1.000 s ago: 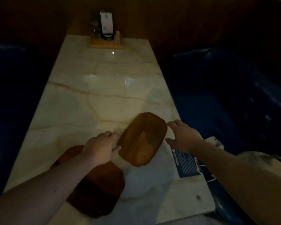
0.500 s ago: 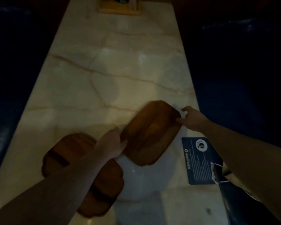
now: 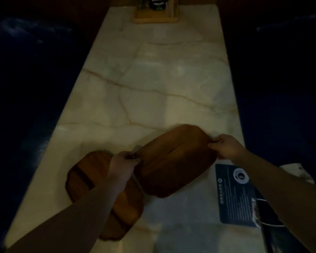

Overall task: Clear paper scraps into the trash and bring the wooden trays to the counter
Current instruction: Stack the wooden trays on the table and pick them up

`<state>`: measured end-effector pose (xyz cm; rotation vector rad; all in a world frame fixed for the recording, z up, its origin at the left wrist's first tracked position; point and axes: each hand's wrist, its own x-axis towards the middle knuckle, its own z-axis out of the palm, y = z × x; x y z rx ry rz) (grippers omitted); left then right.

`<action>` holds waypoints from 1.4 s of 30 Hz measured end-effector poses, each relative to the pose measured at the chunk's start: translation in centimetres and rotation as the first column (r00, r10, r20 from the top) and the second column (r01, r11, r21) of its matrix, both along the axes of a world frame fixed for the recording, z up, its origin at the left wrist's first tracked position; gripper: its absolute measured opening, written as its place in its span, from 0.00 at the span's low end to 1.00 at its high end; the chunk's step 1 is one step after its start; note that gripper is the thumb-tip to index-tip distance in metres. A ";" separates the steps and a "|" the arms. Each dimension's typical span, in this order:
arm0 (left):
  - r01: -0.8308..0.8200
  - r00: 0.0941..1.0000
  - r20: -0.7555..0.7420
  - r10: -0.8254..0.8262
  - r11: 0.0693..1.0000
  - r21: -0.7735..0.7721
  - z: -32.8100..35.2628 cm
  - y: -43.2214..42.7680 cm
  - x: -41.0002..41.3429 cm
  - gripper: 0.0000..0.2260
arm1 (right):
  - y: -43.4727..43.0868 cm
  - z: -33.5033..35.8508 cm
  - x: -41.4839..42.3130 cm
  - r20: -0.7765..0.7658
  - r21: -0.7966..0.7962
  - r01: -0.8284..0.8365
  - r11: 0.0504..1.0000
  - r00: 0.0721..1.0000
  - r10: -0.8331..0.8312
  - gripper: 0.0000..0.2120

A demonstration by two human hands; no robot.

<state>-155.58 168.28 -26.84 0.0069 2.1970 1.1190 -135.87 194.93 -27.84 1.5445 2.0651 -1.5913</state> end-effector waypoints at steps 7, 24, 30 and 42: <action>0.004 0.991 -0.136 0.001 0.999 0.036 3.1 -4.6 -1.8 0.06 | -7.0 0.6 4.2 -0.154 -0.250 0.124 0.960 0.974 -0.166 0.09; 0.462 0.814 -0.338 -0.472 0.879 -0.114 6.2 -10.1 -13.3 0.12 | -28.0 4.1 -1.2 -0.105 -0.317 0.402 0.859 0.885 -0.453 0.14; 0.647 0.640 -0.376 -0.670 0.734 -0.205 4.5 -9.2 -16.5 0.10 | -34.5 3.0 -3.1 -0.054 -0.302 0.511 0.805 0.833 -0.550 0.15; 0.780 0.422 -0.376 -0.825 0.542 -0.313 1.6 -6.2 -16.3 0.09 | -39.0 0.9 -4.1 0.074 -0.370 0.537 0.758 0.830 -0.552 0.13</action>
